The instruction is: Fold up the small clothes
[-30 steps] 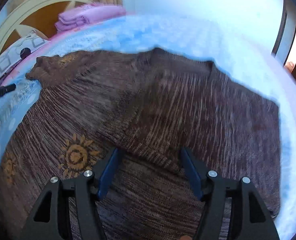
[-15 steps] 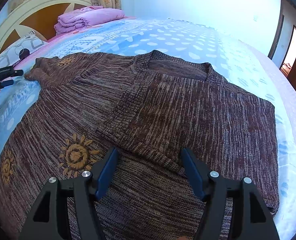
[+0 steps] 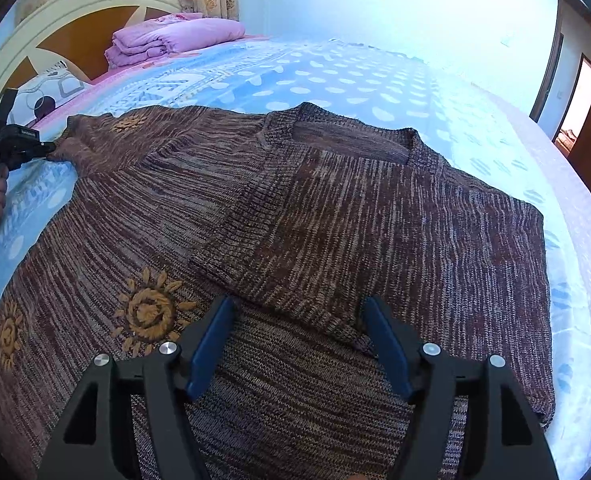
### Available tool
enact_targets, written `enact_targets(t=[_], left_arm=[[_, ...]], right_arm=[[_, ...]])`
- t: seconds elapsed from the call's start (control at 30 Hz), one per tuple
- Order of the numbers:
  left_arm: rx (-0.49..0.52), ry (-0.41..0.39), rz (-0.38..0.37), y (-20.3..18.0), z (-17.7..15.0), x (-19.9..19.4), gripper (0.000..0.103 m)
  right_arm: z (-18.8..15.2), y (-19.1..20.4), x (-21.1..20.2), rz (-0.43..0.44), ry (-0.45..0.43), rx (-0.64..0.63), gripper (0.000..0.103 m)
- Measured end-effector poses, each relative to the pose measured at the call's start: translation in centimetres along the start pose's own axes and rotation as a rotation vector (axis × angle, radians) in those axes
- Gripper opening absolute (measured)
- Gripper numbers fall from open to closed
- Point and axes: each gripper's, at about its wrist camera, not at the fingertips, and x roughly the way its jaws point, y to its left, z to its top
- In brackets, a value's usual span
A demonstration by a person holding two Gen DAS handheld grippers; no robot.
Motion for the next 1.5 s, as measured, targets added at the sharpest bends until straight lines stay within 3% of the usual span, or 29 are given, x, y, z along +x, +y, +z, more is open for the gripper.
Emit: enact_targets(t=[0.4, 0.57, 0.7, 1.17, 1.37, 1.5], left_arm=[[-0.049, -0.026, -0.139, 0.5, 1.0, -5.4, 0.006], [-0.045, -0.032, -0.165, -1.2, 1.3, -5.9, 0.006], [-0.021, -0.046, -0.2, -3.4, 1.6, -6.8, 0.006], [0.095, -0.058, -0.408, -16.6, -1.2, -11.1, 0.006], [0.214, -0.021, -0.503, -24.9, -7.0, -11.8, 0.006], [0.323, 0.01, -0.497, -29.6, -12.1, -10.8, 0.006]], right_arm=[[0.1, -0.4, -0.2, 0.023, -0.004, 0.02, 0.071], [-0.2, -2.7, -2.7, 0.093, -0.058, 0.134, 0.071], [-0.8, -3.6, -5.2, 0.081, -0.095, 0.127, 0.071], [-5.6, -7.9, -9.5, 0.086, -0.098, 0.201, 0.071], [-7.1, -9.0, -10.1, 0.07, -0.12, 0.233, 0.071], [-7.9, -9.5, -9.4, 0.084, -0.113, 0.264, 0.071]])
